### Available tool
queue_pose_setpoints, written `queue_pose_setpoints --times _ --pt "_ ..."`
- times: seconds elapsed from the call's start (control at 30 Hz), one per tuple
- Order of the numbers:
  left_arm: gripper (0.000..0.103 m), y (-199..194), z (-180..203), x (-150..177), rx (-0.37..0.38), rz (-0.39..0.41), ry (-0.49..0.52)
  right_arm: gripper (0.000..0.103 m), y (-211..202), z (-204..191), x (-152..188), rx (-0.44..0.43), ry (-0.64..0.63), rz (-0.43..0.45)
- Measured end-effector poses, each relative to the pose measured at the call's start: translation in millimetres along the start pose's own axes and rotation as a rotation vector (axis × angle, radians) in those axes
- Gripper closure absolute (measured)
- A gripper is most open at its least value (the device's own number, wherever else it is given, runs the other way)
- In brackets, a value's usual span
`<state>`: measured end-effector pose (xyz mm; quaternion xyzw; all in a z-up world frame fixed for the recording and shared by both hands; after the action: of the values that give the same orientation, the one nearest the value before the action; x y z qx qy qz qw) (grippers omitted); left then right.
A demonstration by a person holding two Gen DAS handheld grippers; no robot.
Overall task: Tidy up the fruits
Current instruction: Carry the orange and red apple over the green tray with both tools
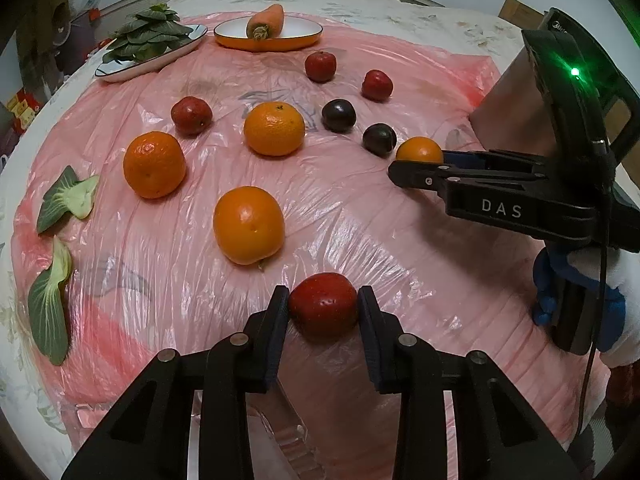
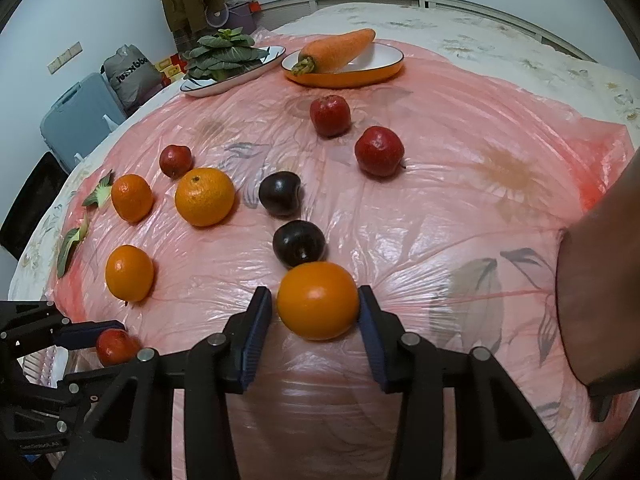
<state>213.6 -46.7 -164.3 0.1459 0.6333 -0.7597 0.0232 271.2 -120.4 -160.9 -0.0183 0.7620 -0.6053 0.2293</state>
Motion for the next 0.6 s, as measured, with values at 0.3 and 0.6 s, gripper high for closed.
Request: queue_pose_setpoints --times 0.3,0.6 --pt "0.074 -13 -1 3 0.029 0.036 -0.004 0.103 -25 6 4 -0.036 0.065 0.082" --pt "0.074 -46 7 10 0.027 0.078 0.009 0.103 -72 7 33 -0.024 0.096 0.123"
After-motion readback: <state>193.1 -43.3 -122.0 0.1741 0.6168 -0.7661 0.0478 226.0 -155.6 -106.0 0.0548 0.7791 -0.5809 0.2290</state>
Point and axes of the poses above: each gripper's, at about its wrist camera, not at the fingertips, and y roughly the way its jaws point, z to its right, x to its underside, the point moved 6 cm from there along y, roughly the way its jaws point, and after that the axes turned 13 degrees about -z, right-handed, at the moved point
